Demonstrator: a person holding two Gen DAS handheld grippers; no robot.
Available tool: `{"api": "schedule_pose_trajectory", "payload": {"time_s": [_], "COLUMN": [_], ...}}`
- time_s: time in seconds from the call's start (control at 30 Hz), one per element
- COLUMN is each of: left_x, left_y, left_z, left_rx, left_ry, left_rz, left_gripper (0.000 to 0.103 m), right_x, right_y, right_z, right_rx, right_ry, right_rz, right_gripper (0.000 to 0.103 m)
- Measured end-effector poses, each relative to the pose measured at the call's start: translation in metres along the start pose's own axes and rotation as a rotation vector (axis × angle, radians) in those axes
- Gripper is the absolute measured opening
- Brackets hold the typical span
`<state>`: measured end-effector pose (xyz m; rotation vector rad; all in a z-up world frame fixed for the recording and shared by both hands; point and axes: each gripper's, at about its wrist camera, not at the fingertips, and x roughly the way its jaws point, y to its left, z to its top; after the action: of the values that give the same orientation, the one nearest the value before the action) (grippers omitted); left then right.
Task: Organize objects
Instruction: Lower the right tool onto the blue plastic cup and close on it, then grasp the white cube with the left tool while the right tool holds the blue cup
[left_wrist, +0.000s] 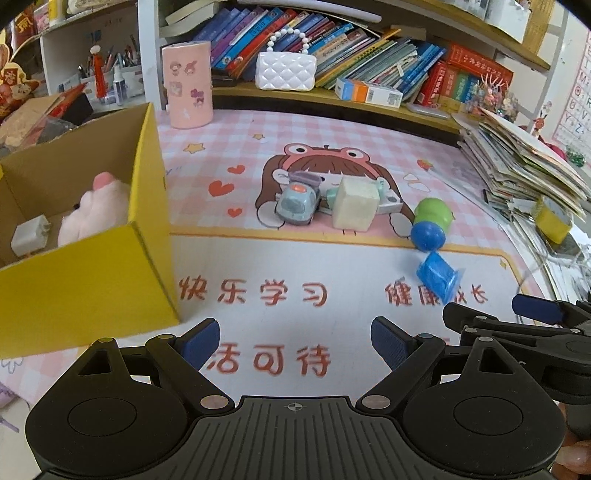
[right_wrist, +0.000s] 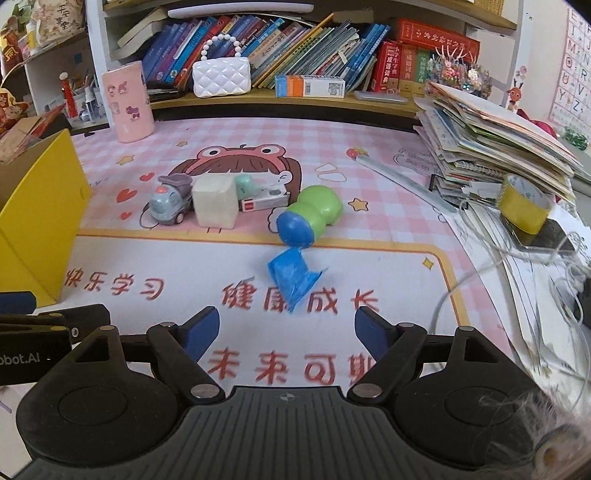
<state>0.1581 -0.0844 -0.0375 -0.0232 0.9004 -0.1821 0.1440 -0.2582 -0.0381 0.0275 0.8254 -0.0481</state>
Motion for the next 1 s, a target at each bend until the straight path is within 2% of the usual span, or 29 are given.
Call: {"api": "schedule_pose_trajectory", "payload": {"time_s": [0.3,0.63,0.7,0.77,0.87,1.0], "left_x": [0.018,0.037,0.040,0.044,0.049,0.059], "left_y": [-0.023,-0.032,-0.033,-0.035,-0.039,-0.047], "left_z": [0.028,0.052,0.054,0.055,0.058,0.063], "left_rx": [0.004,0.009,0.012,0.016,0.020,0.026], "left_ry": [-0.060,-0.063,-0.058,-0.054,-0.050,-0.060], "left_rz": [0.042,0.074,0.075,0.074,0.068,0.052], "left_gripper": [0.091,0.090,0.090,0.090,0.089,0.089], "right_x": [0.036,0.077,0.085,0.089,0.088,0.075], "right_y": [-0.018,-0.022,-0.021,-0.021,-0.022,-0.035], "right_z": [0.018,0.026,0.026,0.025,0.026,0.028], "right_rx": [-0.060,-0.107,-0.115,-0.114,-0.133,-0.113], "right_ry": [-0.011,0.024,0.041,0.049,0.039,0.012], "right_rz": [0.028,0.066,0.082,0.108,0.128,0.116], "right_gripper": [0.068,0.059,0.054,0.042,0.031,0.030]}}
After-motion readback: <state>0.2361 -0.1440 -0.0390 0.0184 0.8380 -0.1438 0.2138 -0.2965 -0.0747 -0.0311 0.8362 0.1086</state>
